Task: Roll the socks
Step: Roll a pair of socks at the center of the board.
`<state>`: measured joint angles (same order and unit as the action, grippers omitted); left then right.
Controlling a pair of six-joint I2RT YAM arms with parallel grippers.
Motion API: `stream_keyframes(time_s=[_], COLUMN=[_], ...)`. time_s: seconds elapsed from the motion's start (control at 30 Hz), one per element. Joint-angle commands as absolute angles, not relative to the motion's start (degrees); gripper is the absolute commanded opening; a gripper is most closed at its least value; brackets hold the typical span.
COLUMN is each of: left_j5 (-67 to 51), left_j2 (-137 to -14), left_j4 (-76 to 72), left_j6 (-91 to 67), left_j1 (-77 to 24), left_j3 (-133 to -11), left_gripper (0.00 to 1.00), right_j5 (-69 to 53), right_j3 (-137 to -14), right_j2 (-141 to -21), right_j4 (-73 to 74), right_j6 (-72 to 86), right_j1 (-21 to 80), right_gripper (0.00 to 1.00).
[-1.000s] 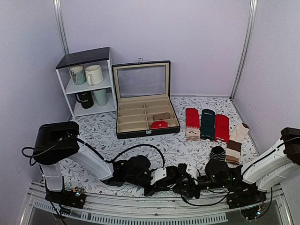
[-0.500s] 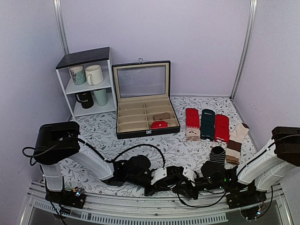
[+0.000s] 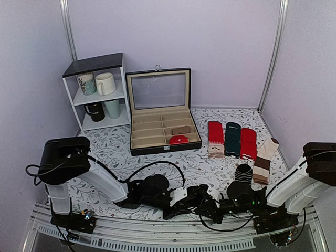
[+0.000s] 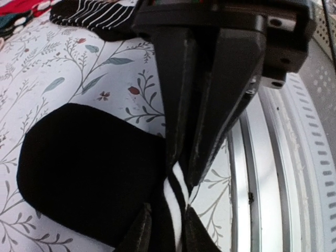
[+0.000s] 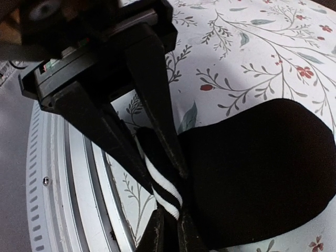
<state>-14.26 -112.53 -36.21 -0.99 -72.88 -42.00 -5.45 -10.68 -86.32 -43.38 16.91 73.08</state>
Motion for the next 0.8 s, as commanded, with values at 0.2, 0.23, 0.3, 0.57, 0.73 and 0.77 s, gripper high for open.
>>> stream_keyframes(time_s=[0.2,0.23,0.3,0.57,0.73,0.77], left_j5=[2.37,2.58,2.17,0.40,0.67,0.84], left_j2=[-107.62,-107.11,-107.32,-108.01,-108.67,-108.20], left_j4=[-53.27,-56.05,-58.88,-67.57,-65.86,-66.55], left_j6=[9.17,11.33,14.53,18.76,21.16,21.32], left_j1=[-75.43,-75.90,-76.40,-78.82,-79.75,-80.23], left_j3=[-31.08,-30.29,-29.64,-26.28,-26.74,-26.19], left_gripper=[0.29,0.30,0.31,0.44,0.45,0.45], right_j5=[-8.04,-8.88,-10.60,-13.04,-13.42,-13.44], right_j3=[-5.02,-5.16,-6.01,-6.09,-5.98,-5.98], right_j2=[-93.37,-94.29,-96.53,-100.48,-100.15,-100.20], right_j4=[-46.50,-46.87,-46.89,-48.19,-46.57,-46.37], right_j6=[34.68,36.27,38.15,42.56,42.92,43.04], right_j1=[72.84,72.72,72.60,72.60,72.22,72.10], right_gripper=[0.06,0.06,0.06,0.06,0.06,0.06])
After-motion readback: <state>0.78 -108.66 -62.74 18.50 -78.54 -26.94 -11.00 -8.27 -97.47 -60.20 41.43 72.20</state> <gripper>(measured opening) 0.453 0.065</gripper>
